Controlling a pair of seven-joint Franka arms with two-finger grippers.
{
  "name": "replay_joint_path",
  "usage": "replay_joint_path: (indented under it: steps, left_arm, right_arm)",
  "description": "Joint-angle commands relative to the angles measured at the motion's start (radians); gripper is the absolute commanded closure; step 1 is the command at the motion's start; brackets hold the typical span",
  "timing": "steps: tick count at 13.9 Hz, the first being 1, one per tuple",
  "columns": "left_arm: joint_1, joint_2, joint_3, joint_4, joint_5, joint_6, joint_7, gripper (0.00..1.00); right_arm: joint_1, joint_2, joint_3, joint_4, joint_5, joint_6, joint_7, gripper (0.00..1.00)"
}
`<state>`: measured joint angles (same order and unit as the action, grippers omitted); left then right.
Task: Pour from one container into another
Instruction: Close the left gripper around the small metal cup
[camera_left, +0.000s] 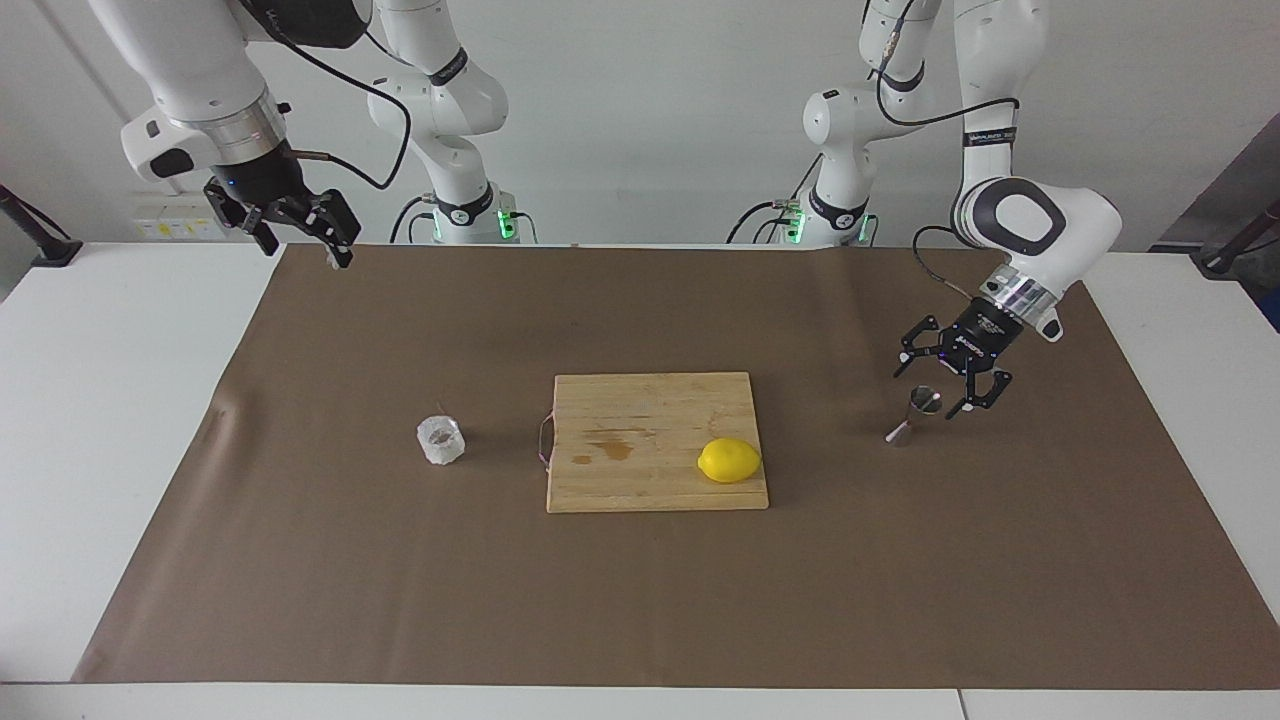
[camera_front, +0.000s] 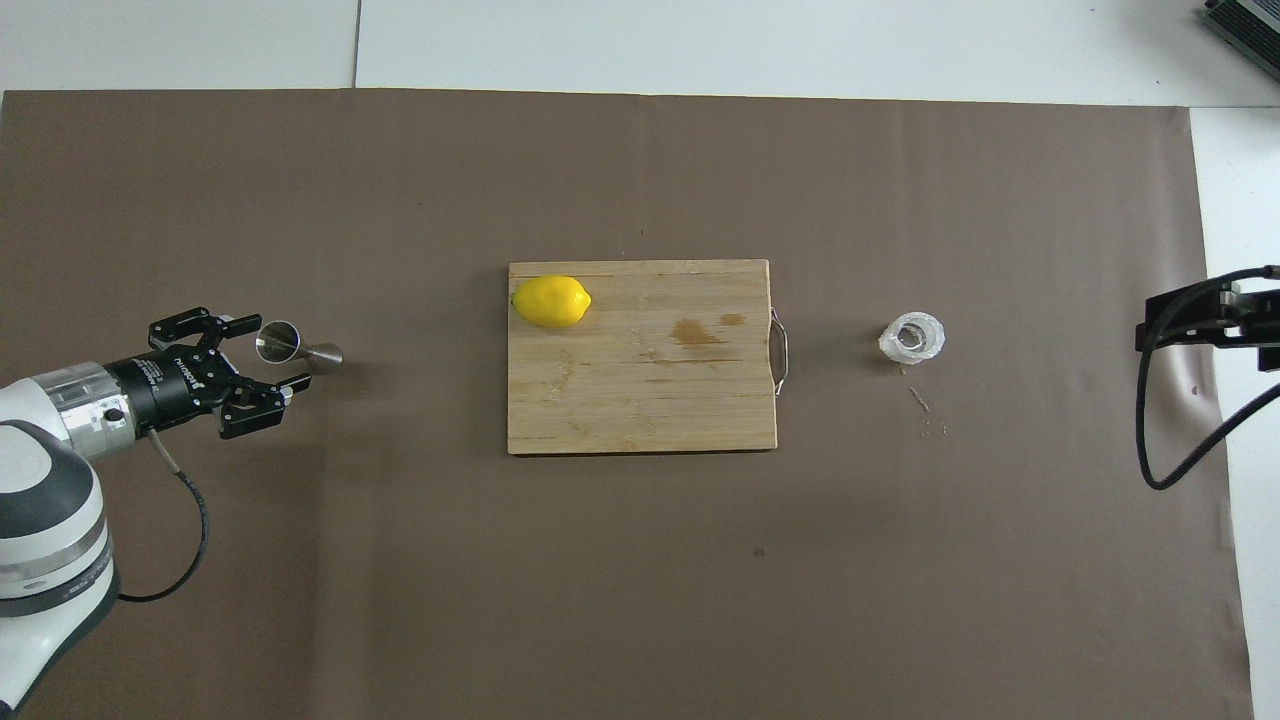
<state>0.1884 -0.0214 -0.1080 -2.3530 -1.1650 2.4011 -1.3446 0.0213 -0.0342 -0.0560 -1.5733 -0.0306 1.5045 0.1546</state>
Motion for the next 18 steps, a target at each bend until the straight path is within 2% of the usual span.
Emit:
replay_joint_path:
  steps: [1, 6, 7, 11, 14, 16, 18]
  left_arm:
    - [-0.004, -0.005, 0.004, -0.012, -0.021, 0.010, -0.010, 0.00]
    - [-0.007, -0.005, 0.004, -0.011, -0.021, 0.009, -0.011, 0.01]
    - [-0.007, -0.005, 0.004, -0.011, -0.021, 0.007, -0.013, 0.07]
    - [0.002, -0.006, 0.004, -0.014, -0.021, 0.000, -0.016, 0.17]
    - [0.000, -0.006, 0.004, -0.014, -0.021, 0.000, -0.019, 0.32]
    - [-0.003, -0.006, 0.004, -0.012, -0.021, 0.000, -0.019, 0.35]
    - [-0.006, -0.006, 0.004, -0.014, -0.021, 0.003, -0.019, 0.44]
  right_arm:
    - [0.000, -0.010, -0.005, -0.014, 0.020, 0.002, -0.018, 0.00]
    - [0.000, -0.010, -0.005, -0.014, 0.020, 0.002, -0.018, 0.00]
    - [0.000, -0.010, -0.005, -0.014, 0.020, 0.002, -0.018, 0.00]
    - [0.000, -0.010, -0.005, -0.014, 0.020, 0.002, -0.018, 0.00]
    - [0.000, -0.010, -0.005, -0.014, 0.020, 0.002, -0.018, 0.00]
    - [0.000, -0.010, -0.005, -0.014, 0.020, 0.002, -0.018, 0.00]
    - [0.000, -0.010, -0.005, -0.014, 0.020, 0.002, -0.018, 0.00]
